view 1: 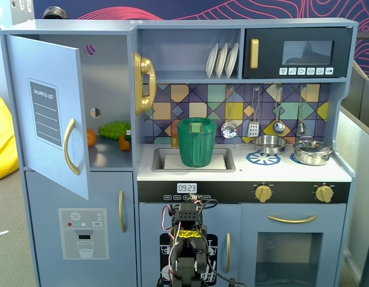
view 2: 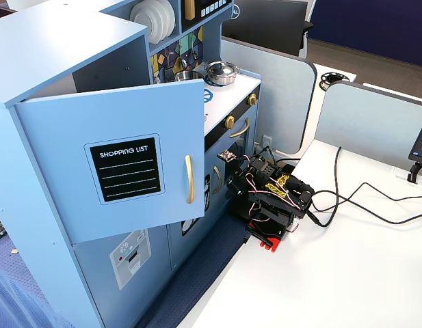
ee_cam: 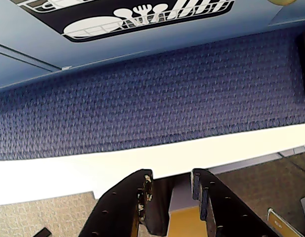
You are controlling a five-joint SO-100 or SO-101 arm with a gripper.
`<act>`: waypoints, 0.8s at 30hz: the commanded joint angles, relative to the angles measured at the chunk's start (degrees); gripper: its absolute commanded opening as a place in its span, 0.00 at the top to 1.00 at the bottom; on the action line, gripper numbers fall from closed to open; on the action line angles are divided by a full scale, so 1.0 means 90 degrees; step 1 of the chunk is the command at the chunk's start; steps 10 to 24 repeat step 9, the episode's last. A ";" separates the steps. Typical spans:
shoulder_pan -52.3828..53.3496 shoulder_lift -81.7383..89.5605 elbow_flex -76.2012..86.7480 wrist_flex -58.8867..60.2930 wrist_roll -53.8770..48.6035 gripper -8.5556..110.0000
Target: Open the left cabinet door
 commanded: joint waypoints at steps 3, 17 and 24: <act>0.0039 -0.0029 -0.0020 0.0928 0.0186 0.93; 0.0049 -0.0029 -0.0020 -0.0645 0.0869 0.93; 0.0049 -0.0029 -0.0020 -0.0645 0.0869 0.93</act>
